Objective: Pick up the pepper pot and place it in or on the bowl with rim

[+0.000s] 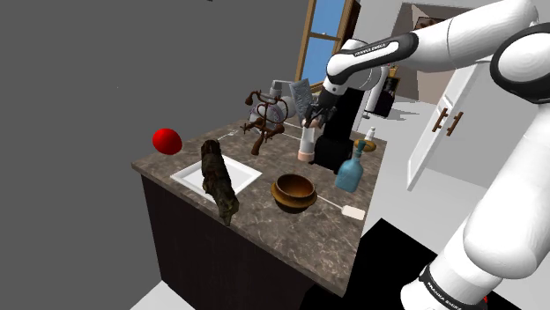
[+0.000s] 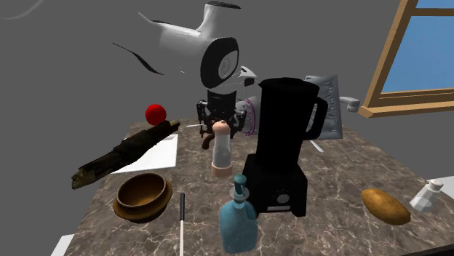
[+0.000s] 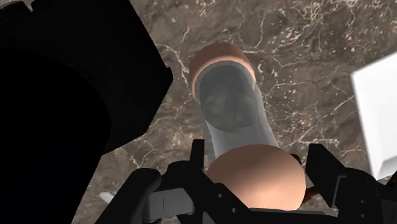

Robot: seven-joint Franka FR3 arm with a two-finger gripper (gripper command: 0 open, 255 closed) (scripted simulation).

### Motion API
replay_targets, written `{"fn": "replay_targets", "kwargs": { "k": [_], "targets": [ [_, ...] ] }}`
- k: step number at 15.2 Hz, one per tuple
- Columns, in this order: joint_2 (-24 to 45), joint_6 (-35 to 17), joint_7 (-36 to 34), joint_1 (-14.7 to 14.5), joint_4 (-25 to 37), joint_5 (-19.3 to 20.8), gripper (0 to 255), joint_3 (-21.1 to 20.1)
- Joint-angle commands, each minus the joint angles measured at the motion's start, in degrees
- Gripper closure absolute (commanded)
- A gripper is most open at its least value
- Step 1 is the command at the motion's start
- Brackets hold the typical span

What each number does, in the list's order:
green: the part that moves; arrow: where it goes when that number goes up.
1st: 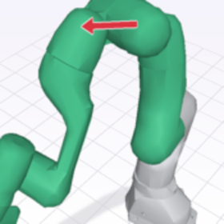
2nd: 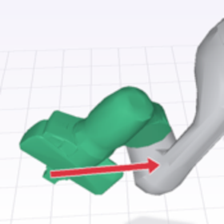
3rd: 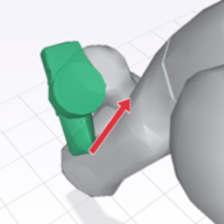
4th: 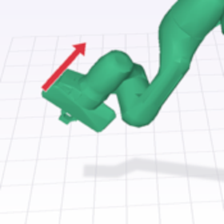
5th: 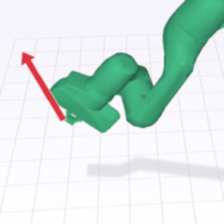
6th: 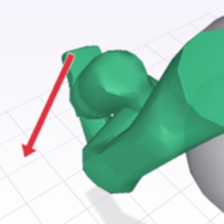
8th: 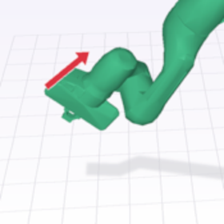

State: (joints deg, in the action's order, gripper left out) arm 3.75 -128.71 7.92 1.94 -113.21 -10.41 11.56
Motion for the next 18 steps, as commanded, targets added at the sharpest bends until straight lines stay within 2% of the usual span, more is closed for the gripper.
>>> {"fn": "replay_targets", "kwargs": {
  "k": [1,18],
  "targets": [
    [-0.27,1.38,-0.32,0.05,1.21,0.25,255,0.08],
    [-2.27,13.89,-2.56,0.15,11.91,1.89,255,0.24]
  ]
}}
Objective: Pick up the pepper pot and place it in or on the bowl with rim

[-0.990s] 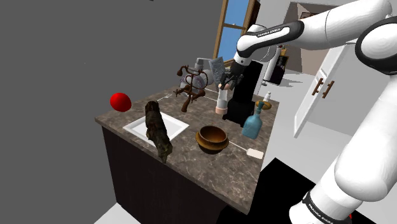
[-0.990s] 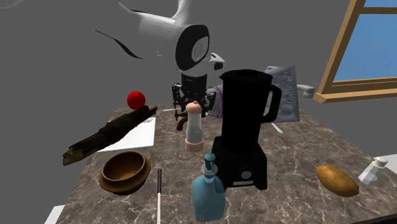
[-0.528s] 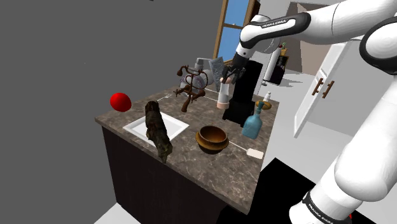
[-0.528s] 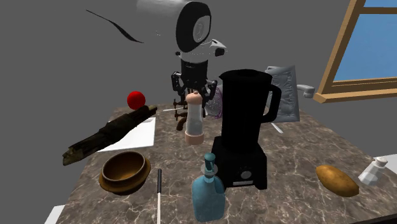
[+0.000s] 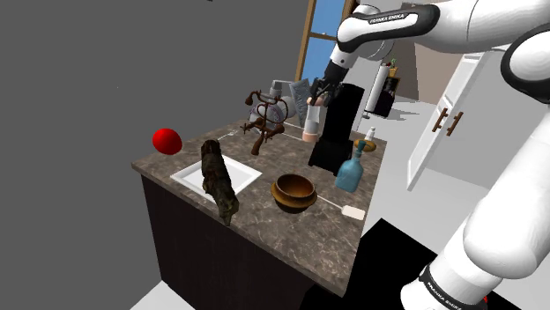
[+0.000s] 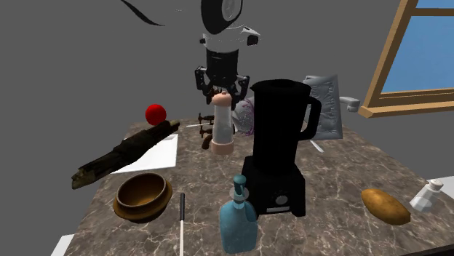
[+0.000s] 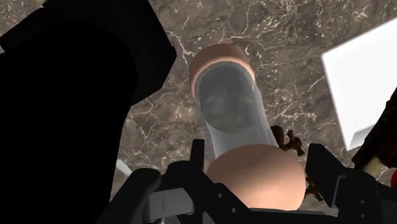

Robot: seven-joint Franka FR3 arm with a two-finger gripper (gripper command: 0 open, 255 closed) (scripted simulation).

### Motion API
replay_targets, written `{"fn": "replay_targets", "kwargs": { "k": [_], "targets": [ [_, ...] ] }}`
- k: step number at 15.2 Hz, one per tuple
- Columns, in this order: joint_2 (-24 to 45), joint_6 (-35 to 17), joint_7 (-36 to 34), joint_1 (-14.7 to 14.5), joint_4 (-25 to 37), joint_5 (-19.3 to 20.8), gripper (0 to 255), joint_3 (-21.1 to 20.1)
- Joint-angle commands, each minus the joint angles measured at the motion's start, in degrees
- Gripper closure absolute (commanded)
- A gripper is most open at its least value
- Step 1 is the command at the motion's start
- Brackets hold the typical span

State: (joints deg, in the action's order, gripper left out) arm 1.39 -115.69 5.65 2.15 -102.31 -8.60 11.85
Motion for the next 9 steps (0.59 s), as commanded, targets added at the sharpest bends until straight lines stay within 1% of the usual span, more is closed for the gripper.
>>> {"fn": "replay_targets", "kwargs": {
  "k": [1,5,9],
  "targets": [
    [0.09,1.19,-0.34,-0.06,1.33,0.10,255,-0.05],
    [-6.84,1.08,-5.19,-2.09,-5.01,2.41,255,-2.21],
    [-13.09,1.76,-10.16,-3.72,-10.06,4.06,255,-4.92]
  ]
}}
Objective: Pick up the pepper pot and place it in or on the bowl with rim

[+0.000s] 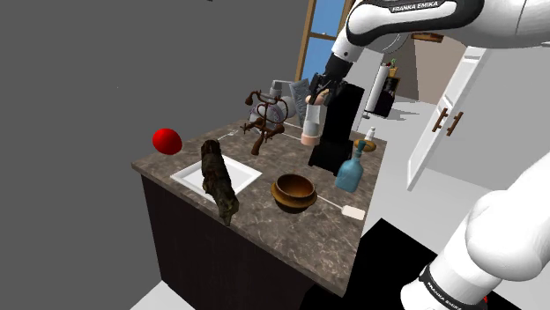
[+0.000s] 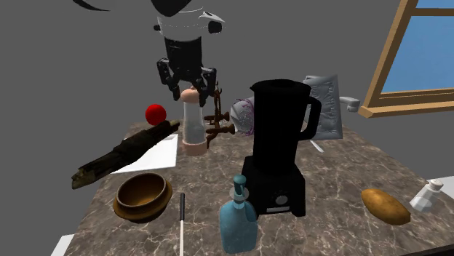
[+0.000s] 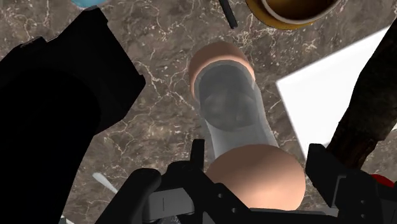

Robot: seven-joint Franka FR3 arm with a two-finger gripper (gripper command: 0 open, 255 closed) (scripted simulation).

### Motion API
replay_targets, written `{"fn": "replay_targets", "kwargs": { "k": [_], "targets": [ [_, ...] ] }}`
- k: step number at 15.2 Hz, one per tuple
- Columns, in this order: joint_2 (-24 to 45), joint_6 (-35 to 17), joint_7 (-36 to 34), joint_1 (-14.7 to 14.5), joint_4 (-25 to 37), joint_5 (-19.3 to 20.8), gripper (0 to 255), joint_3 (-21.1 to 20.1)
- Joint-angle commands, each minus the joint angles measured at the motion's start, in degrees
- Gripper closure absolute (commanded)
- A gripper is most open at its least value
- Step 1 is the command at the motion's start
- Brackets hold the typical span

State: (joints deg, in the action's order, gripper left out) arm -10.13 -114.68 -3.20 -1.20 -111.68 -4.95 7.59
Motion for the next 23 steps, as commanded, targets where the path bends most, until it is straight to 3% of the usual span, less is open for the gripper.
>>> {"fn": "replay_targets", "kwargs": {
  "k": [1,13,23],
  "targets": [
    [-3.02,1.03,-2.55,-0.73,-1.77,0.71,255,-1.41],
    [-17.20,6.77,-17.69,-5.15,-9.30,1.02,255,-11.86],
    [-17.96,-0.81,-17.37,-5.26,-17.63,0.72,255,-12.07]
  ]
}}
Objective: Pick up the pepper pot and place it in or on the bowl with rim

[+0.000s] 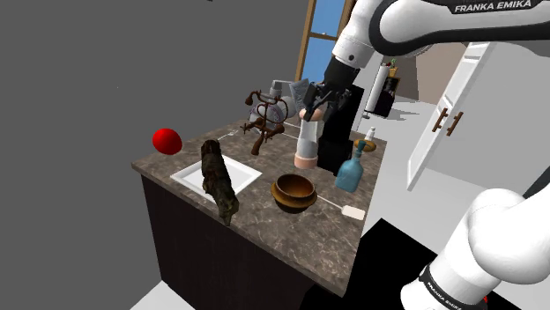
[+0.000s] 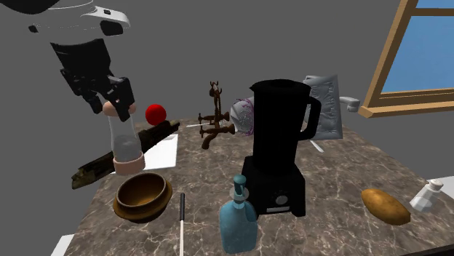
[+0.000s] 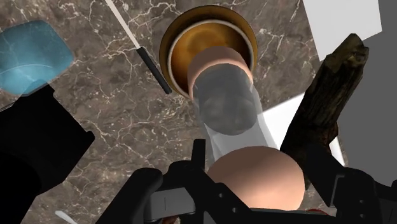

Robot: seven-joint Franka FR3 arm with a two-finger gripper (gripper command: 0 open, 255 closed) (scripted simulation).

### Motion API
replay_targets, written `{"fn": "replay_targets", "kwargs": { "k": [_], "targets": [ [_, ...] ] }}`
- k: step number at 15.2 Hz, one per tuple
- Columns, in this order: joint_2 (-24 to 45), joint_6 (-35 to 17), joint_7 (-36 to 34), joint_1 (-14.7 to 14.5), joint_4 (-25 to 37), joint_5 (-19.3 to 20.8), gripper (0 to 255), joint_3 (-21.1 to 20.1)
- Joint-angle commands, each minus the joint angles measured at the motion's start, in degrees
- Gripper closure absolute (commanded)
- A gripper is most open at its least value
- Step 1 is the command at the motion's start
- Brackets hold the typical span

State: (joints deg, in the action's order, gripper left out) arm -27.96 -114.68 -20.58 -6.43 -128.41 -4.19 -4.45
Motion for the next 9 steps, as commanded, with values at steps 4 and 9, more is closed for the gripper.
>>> {"fn": "replay_targets", "kwargs": {
  "k": [4,9],
  "targets": [
    [-0.08,-3.90,0.13,-0.08,-3.93,-0.16,255,-0.12],
    [0.29,-7.82,0.28,-0.15,-7.50,-0.32,255,-0.24]
  ]
}}
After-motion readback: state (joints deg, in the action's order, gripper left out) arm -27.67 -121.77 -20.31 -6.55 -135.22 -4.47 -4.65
